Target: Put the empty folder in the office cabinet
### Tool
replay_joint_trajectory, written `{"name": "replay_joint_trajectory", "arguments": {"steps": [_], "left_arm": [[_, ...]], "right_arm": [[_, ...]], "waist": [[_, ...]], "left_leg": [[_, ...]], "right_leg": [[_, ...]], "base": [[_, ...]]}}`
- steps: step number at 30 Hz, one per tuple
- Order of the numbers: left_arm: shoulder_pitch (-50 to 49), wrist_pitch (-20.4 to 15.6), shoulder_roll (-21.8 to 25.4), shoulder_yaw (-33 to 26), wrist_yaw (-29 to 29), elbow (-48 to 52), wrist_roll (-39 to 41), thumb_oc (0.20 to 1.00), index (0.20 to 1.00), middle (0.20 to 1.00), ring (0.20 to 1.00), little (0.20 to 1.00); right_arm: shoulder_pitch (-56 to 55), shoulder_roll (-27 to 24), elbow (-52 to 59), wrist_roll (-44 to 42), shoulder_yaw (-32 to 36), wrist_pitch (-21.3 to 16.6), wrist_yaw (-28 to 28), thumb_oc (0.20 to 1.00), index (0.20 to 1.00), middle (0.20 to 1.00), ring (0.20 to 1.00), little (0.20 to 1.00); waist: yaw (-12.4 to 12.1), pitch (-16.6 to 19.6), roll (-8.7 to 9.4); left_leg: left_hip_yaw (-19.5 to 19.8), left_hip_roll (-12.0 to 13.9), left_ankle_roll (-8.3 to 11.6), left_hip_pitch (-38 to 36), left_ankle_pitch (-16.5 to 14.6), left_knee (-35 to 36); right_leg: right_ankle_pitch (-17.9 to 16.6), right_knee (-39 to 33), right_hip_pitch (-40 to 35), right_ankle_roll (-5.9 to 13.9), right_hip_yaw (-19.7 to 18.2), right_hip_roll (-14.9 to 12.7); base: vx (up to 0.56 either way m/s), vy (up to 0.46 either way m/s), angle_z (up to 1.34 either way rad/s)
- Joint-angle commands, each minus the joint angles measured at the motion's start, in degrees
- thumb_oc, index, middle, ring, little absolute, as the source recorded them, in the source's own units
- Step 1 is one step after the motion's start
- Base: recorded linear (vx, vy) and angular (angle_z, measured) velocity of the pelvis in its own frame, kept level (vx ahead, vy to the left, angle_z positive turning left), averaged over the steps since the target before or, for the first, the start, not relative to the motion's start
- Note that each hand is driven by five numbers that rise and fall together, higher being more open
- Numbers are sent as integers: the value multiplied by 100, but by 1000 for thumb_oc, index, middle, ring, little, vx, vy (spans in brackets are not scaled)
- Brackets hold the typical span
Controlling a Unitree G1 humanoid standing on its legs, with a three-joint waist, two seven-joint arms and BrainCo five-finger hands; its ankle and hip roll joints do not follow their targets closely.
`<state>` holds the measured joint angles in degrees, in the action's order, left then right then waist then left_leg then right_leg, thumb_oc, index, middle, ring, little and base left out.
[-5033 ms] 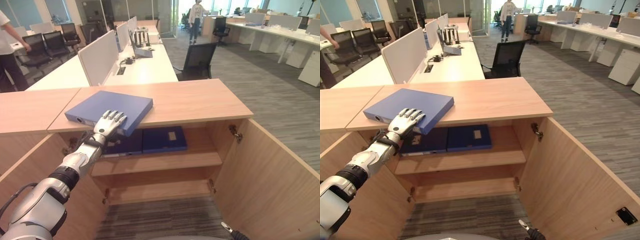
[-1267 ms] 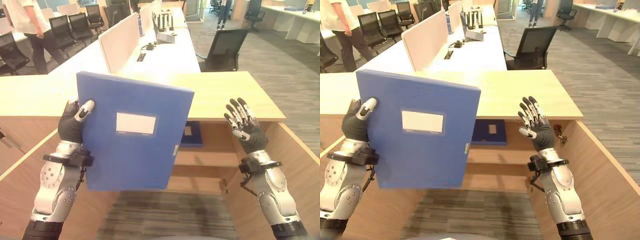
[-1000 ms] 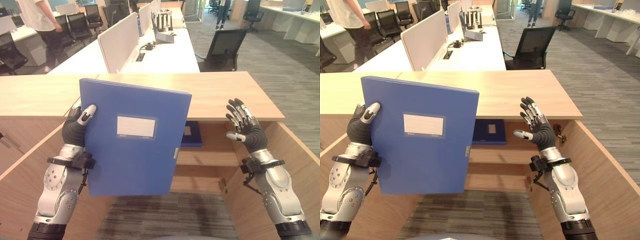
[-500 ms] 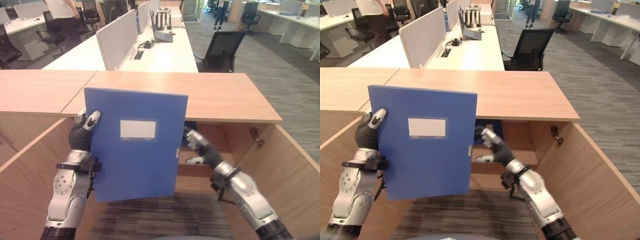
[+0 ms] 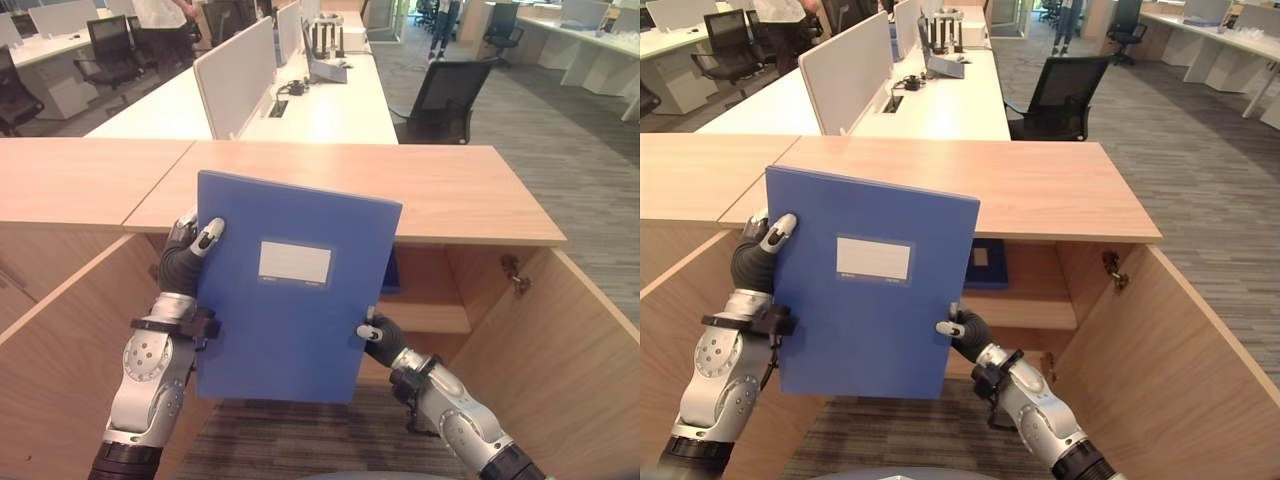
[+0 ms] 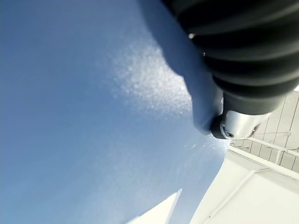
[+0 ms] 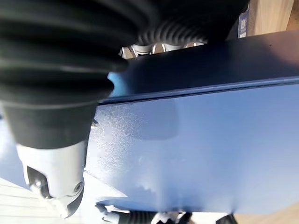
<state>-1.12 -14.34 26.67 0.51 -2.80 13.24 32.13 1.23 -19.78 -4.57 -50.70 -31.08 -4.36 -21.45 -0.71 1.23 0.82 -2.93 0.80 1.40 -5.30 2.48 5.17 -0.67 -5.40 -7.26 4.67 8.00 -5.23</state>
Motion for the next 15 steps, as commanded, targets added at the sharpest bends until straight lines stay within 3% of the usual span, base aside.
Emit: {"name": "replay_joint_trajectory", "arguments": {"steps": [1,6,7,15], "left_arm": [[738,-489,-179,174,72,-85,25,200,200,200,200,200],[788,-444,-409,489,60,-106,215,200,200,200,200,200],[786,-417,-413,558,33,-95,254,200,200,200,200,200],[512,-210,-275,765,-228,-19,448,200,200,200,200,200]], "right_arm": [[435,564,255,-353,-448,-167,-357,1000,1000,1000,1000,1000],[514,741,154,-571,-626,-227,-250,1000,1000,1000,1000,1000],[514,761,119,-559,-637,-233,-194,200,200,200,200,200],[347,830,-157,-434,-681,-182,-53,200,200,200,200,200]], "waist": [[-47,100,213],[-45,82,220],[-41,81,220],[-26,52,199]], "left_leg": [[162,-222,-124,-240,-697,-17],[158,-223,-128,-225,-687,-17],[162,-222,-131,-222,-688,-17],[142,-224,-133,-217,-693,-17]], "right_leg": [[-13,40,133,249,58,-119],[-25,40,144,240,60,-118],[-26,40,142,245,63,-120],[-49,40,164,263,60,-134]], "base": [[0,0,0],[0,0,0],[0,0,0],[0,0,0]]}}
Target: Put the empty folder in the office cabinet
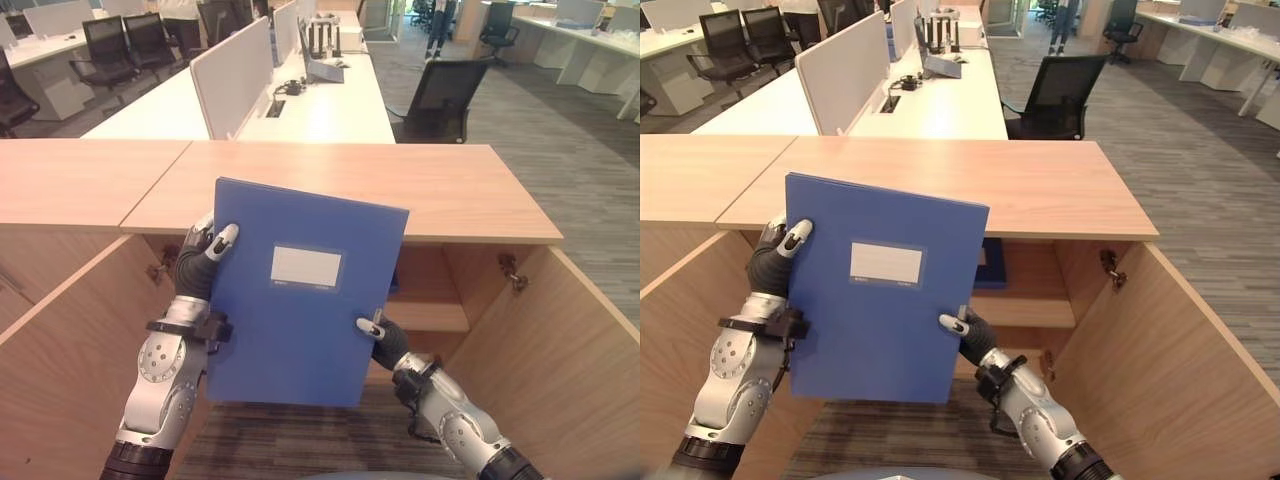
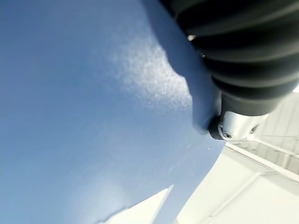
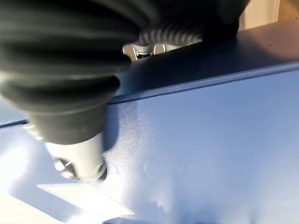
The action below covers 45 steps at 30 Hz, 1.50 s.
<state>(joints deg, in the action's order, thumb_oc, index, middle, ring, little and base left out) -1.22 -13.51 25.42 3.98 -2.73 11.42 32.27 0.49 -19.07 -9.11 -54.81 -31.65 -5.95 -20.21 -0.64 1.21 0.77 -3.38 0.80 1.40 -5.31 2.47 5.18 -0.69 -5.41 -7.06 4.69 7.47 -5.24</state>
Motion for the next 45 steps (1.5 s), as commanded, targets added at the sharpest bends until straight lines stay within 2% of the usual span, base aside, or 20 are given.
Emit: {"name": "replay_joint_trajectory", "arguments": {"steps": [1,12,16,17,18,19,22,26,27,28,32,34,36,37,39,40,42,43,45], "left_arm": [[508,-241,-120,521,-313,139,506,200,200,200,200,200],[406,139,30,1077,-671,80,749,200,200,200,200,200],[426,298,74,1290,-767,-39,860,200,200,200,200,200],[420,336,88,1315,-789,-84,902,495,495,495,495,495],[403,408,112,1373,-816,-149,955,865,865,865,865,865],[397,491,153,1428,-823,-237,1046,1000,1000,1000,1000,1000],[118,782,524,1488,-939,-331,1122,1000,1000,1000,1000,1000],[-186,895,728,1430,-1002,-594,704,1000,1000,1000,1000,1000],[-306,967,754,1388,-1034,-993,287,1000,1000,1000,1000,1000],[-302,964,752,1391,-1035,-997,285,1000,1000,1000,1000,1000],[-582,1119,574,1130,-1061,-1851,-1029,1000,1000,1000,1000,1000],[-728,1152,352,841,-921,-2216,-1600,1000,1000,1000,1000,1000],[-750,1147,267,736,-901,-2295,-1721,1000,1000,1000,1000,1000],[-865,1182,46,507,-964,-2524,-1878,1000,1000,1000,1000,1000],[-883,1206,-2,466,-986,-2593,-1920,1000,1000,1000,1000,1000],[-903,1263,-73,431,-1084,-2662,-1970,1000,1000,1000,1000,1000],[-900,1284,-95,423,-1111,-2725,-2047,1000,1000,1000,1000,1000],[-860,1322,-121,394,-1125,-2831,-2117,1000,1000,1000,1000,1000],[-831,1337,-148,395,-1101,-2892,-2105,1000,1000,1000,1000,1000]], "right_arm": [[457,700,298,160,-653,11,-137,200,200,200,200,200],[602,468,322,862,-593,41,61,200,200,200,200,200],[588,412,293,854,-502,41,104,200,200,200,200,200],[560,410,268,817,-468,39,117,200,200,200,200,200],[492,424,200,733,-407,47,145,200,200,200,200,200],[415,438,87,621,-340,51,182,200,200,200,200,200],[-52,424,-223,218,100,93,218,200,200,200,200,200],[-326,471,-722,133,596,45,350,200,200,200,200,200],[-400,464,-1146,354,894,29,500,200,200,200,200,200],[-398,465,-1149,355,895,28,499,200,200,200,200,200],[-447,482,-2029,896,1382,217,596,200,200,200,200,200],[-405,378,-2341,1229,1436,315,502,200,200,200,200,200],[-380,340,-2435,1362,1458,340,493,200,200,200,200,200],[-325,182,-2813,1942,1312,528,265,200,200,200,200,200],[-302,153,-2954,2157,1255,583,198,200,200,200,200,200],[-252,80,-3250,2574,1127,708,76,200,200,200,200,200],[-213,63,-3405,2774,1068,732,43,200,200,200,200,200],[-108,-7,-3655,3173,1004,761,20,200,200,200,200,200],[-61,-18,-3757,3286,1026,760,66,200,200,200,200,200]], "waist": [[-28,46,205],[4,34,203],[31,43,193],[36,42,191],[49,41,188],[60,31,177],[108,28,156],[130,42,149],[147,53,146],[146,51,145],[165,65,128],[140,56,140],[132,54,146],[84,46,167],[75,41,170],[52,34,175],[50,24,178],[35,13,177],[34,9,174]], "left_leg": [[184,-227,-137,-217,-695,-18],[192,-225,-158,-216,-695,-18],[184,-225,-162,-220,-699,-18],[187,-226,-163,-220,-699,-18],[190,-227,-165,-218,-695,-18],[188,-226,-168,-214,-688,-18],[170,-227,-163,-196,-683,-18],[164,-226,-158,-200,-693,-18],[167,-226,-159,-203,-704,-18],[167,-226,-158,-204,-705,-18],[167,-222,-170,-220,-738,-18],[184,-220,-169,-213,-741,-18],[191,-220,-169,-203,-738,-18],[212,-223,-169,-180,-729,-18],[224,-222,-167,-173,-725,-18],[247,-221,-165,-158,-719,-18],[259,-220,-165,-152,-712,-18],[277,-218,-165,-145,-704,-18],[292,-217,-165,-141,-700,-18]], "right_leg": [[-49,41,148,265,115,-134],[-54,51,147,271,88,-127],[-54,50,145,272,91,-123],[-56,49,145,274,89,-123],[-60,47,142,276,87,-123],[-63,52,154,277,82,-122],[-78,63,177,296,95,-120],[-70,61,177,302,90,-110],[-65,60,178,306,84,-105],[-64,60,177,306,84,-104],[-44,59,178,303,63,-91],[-36,52,176,292,66,-87],[-35,52,184,291,66,-86],[-23,42,187,278,76,-75],[-20,41,185,274,80,-73],[-5,41,187,262,96,-64],[0,41,187,257,102,-59],[13,41,184,252,122,-50],[18,41,186,250,127,-45]], "base": [[0,0,0],[0,0,0],[0,0,0],[0,0,0],[0,0,0],[0,0,0],[0,0,0],[7,-6,-2],[16,-13,-3],[0,0,0],[0,0,0],[0,0,0],[-5,-17,0],[-10,-35,3],[-5,-18,1],[0,0,0],[0,0,0],[0,0,0],[-7,-33,3]]}}
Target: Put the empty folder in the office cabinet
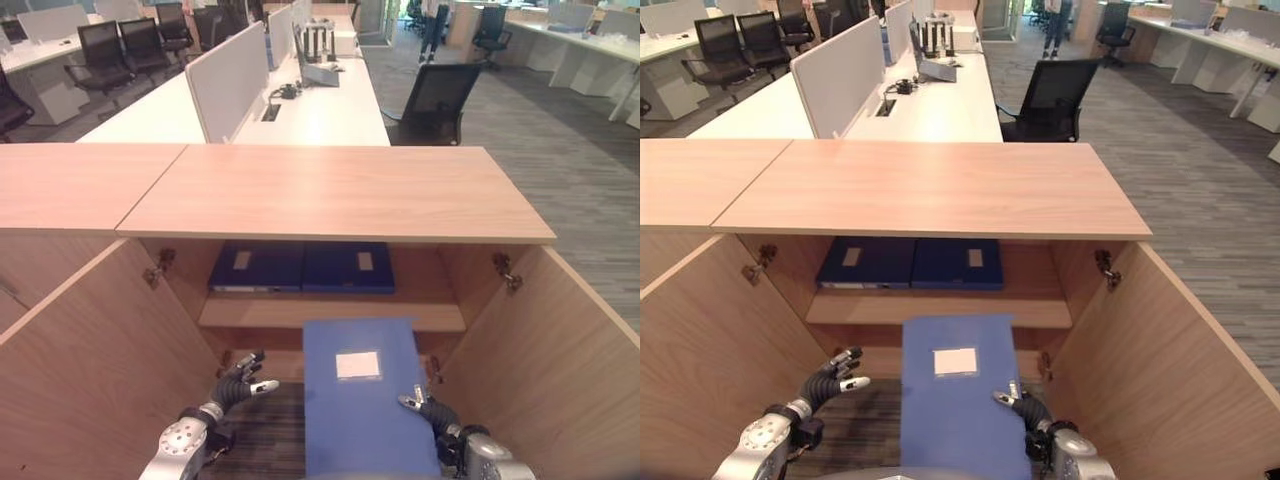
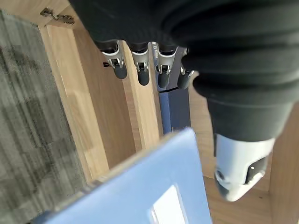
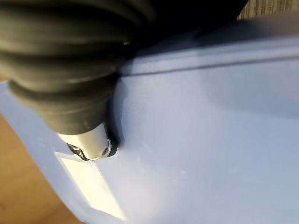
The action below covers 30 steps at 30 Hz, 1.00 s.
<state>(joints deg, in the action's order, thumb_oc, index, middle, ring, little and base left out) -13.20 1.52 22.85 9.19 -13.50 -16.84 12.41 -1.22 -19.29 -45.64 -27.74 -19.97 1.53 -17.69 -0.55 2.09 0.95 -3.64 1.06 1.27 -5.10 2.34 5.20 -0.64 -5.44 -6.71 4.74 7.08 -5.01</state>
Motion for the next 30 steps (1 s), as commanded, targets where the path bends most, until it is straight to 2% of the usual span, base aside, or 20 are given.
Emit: {"name": "replay_joint_trajectory", "arguments": {"steps": [1,4,6,10,16,19,20,21,24,28,30], "left_arm": [[373,-150,84,-156,45,-81,-103,1000,1000,1000,1000,1000],[387,-158,63,-162,142,-112,-55,1000,1000,1000,1000,1000],[448,-165,14,-105,303,-220,126,1000,1000,1000,1000,1000],[499,-145,-13,15,448,-286,258,1000,1000,1000,1000,1000],[509,-152,-3,284,591,-129,815,1000,1000,1000,1000,1000],[516,-154,20,353,620,-135,1034,1000,1000,1000,1000,1000],[472,-147,13,388,621,-119,1165,1000,1000,1000,1000,1000],[465,-148,13,402,629,-125,1188,1000,1000,1000,1000,1000],[403,-125,-1,389,656,-150,1222,1000,1000,1000,1000,1000],[219,-119,10,208,708,-217,1150,1000,1000,1000,1000,1000],[207,-141,9,161,748,-259,1128,1000,1000,1000,1000,1000]], "right_arm": [[183,-16,-116,572,8,-22,-1,200,200,200,200,200],[253,9,-45,465,183,-80,201,200,200,200,200,200],[335,129,328,74,397,-170,445,200,200,200,200,200],[466,194,907,-223,418,-289,624,200,200,200,200,200],[724,197,1702,-651,340,-503,773,200,200,200,200,200],[807,90,1960,-783,350,-609,823,200,200,200,200,200],[825,7,2080,-795,361,-645,840,200,200,200,200,200],[842,-42,2079,-786,377,-649,851,200,200,200,200,200],[877,-125,2026,-717,401,-621,871,200,200,200,200,200],[891,-189,1919,-634,437,-623,878,200,200,200,200,200],[907,-234,1857,-570,435,-616,896,200,200,200,200,200]], "waist": [[21,-85,143],[16,-93,131],[17,-114,98],[11,-154,63],[-3,-339,-24],[-15,-554,-18],[-34,-667,-16],[-36,-713,-16],[-42,-761,-12],[-164,-752,-54],[-200,-770,-79]], "left_leg": [[335,-238,-151,-155,-677,-20],[348,-233,-149,-147,-667,-20],[354,-212,-132,-113,-630,-20],[391,-194,-103,-52,-595,-20],[587,-37,-37,91,-538,-83],[675,4,105,592,-712,-943],[642,-28,171,914,-762,-1492],[615,-32,191,1091,-736,-1698],[554,-3,204,1387,-604,-1788],[790,207,254,1701,26,-984],[871,225,271,1764,93,-844]], "right_leg": [[24,44,152,235,171,-61],[31,44,161,229,174,-55],[36,44,176,213,194,-44],[36,55,221,199,235,-35],[268,497,472,58,248,43],[461,727,559,-89,360,65],[512,732,526,-161,440,68],[527,714,499,-177,494,46],[531,664,467,-156,578,2],[575,586,448,-109,400,47],[605,582,435,-102,343,49]], "base": [[-11,-44,3],[-2,-42,5],[3,-64,9],[-5,-64,8],[-8,-100,14],[-49,-107,35],[-31,-98,57],[-17,-51,56],[27,31,20],[97,91,-9],[76,89,-17]]}}
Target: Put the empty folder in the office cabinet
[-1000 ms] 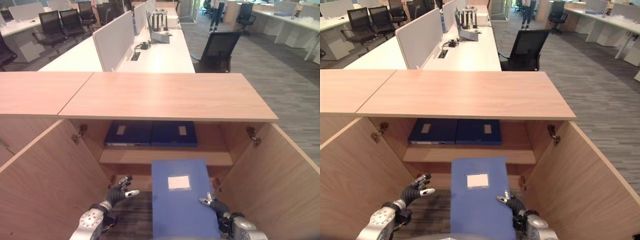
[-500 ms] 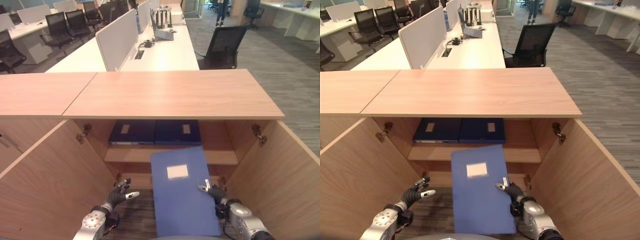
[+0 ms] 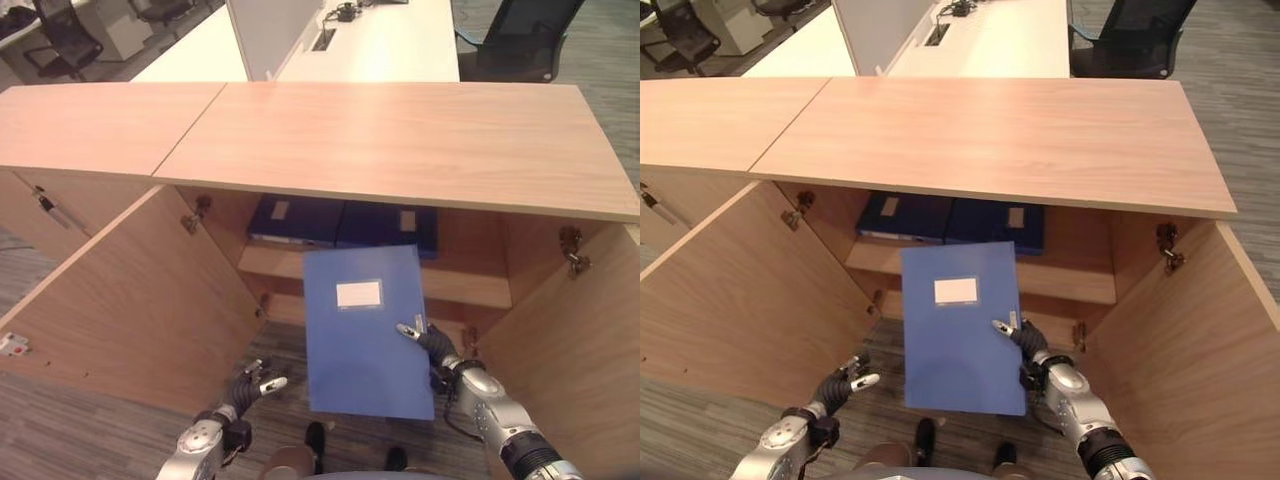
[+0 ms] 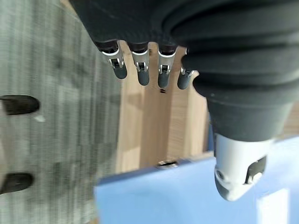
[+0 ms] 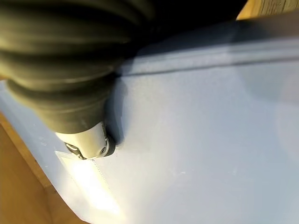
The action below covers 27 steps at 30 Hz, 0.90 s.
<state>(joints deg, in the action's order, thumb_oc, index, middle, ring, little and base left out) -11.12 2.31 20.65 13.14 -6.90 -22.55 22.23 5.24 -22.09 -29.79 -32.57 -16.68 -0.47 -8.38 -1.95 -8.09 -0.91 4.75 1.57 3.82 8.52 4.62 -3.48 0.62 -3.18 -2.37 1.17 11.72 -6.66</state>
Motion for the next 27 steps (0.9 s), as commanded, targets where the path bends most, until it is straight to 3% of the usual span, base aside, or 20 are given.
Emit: {"name": "replay_joint_trajectory", "arguments": {"steps": [1,8,11,14,17,19,20,21,23,25,27], "left_arm": [[-17,-235,228,-280,91,290,126,1000,1000,1000,1000,1000],[-197,-291,339,-526,84,308,-90,1000,1000,1000,1000,1000],[-199,-289,445,-614,126,407,-119,1000,1000,1000,1000,1000],[-183,-279,509,-619,115,492,-100,1000,1000,1000,1000,1000],[-144,-289,663,-539,95,604,-72,1000,1000,1000,1000,1000],[-90,-290,756,-467,91,671,-72,1000,1000,1000,1000,1000],[-58,-286,778,-444,111,676,-64,1000,1000,1000,1000,1000],[-49,-293,779,-421,136,651,-41,1000,1000,1000,1000,1000],[-33,-306,760,-417,185,619,-8,1000,1000,1000,1000,1000],[17,-351,702,-387,231,599,73,1000,1000,1000,1000,1000],[40,-354,679,-354,234,602,98,1000,1000,1000,1000,1000]], "right_arm": [[227,25,244,-44,115,-401,-58,200,200,200,200,200],[43,130,44,52,252,-331,-85,200,200,200,200,200],[240,339,-92,83,206,-291,-51,200,200,200,200,200],[431,476,-173,73,118,-263,-21,200,200,200,200,200],[641,559,-96,32,-36,-225,17,200,200,200,200,200],[808,636,9,-44,-147,-244,54,200,200,200,200,200],[902,676,54,-66,-206,-247,76,200,200,200,200,200],[975,700,112,-105,-300,-256,97,200,200,200,200,200],[1090,733,180,-115,-423,-261,121,200,200,200,200,200],[1167,702,297,-187,-543,-304,126,200,200,200,200,200],[1150,676,355,-226,-561,-333,134,200,200,200,200,200]], "waist": [[-80,267,69],[-123,327,52],[-214,111,19],[-255,-5,3],[-252,-247,-55],[-311,-435,-51],[-346,-517,-31],[-390,-564,-8],[-425,-630,34],[-366,-681,41],[-326,-688,29]], "left_leg": [[119,189,11,329,-105,196],[-143,78,-127,173,-257,199],[-486,-60,-373,357,-478,-2],[-651,-100,-466,470,-550,-88],[-820,-132,-573,573,-618,-170],[-924,-101,-549,638,-791,-287],[-1027,-91,-575,760,-718,-362],[-1087,-52,-516,738,-844,-374],[-1202,-11,-492,750,-794,-268],[-1253,22,-464,662,-652,74],[-1254,15,-448,618,-631,142]], "right_leg": [[497,330,-25,264,-178,242],[431,153,-123,509,-357,-56],[343,696,373,713,-475,-394],[204,932,666,797,-473,-546],[-55,1303,1005,804,-266,-754],[-53,1457,1128,794,99,-908],[-226,1362,1176,756,346,-984],[-201,1264,1147,802,530,-989],[-270,970,1200,793,677,-863],[-364,778,1612,762,571,-602],[-371,736,1740,748,545,-547]], "base": [[207,208,-24],[128,214,-35],[4,300,-45],[-45,192,-44],[-63,221,-34],[-55,90,-25],[-30,59,-28],[-65,38,-39],[17,30,-62],[49,43,-42],[67,21,-7]]}}
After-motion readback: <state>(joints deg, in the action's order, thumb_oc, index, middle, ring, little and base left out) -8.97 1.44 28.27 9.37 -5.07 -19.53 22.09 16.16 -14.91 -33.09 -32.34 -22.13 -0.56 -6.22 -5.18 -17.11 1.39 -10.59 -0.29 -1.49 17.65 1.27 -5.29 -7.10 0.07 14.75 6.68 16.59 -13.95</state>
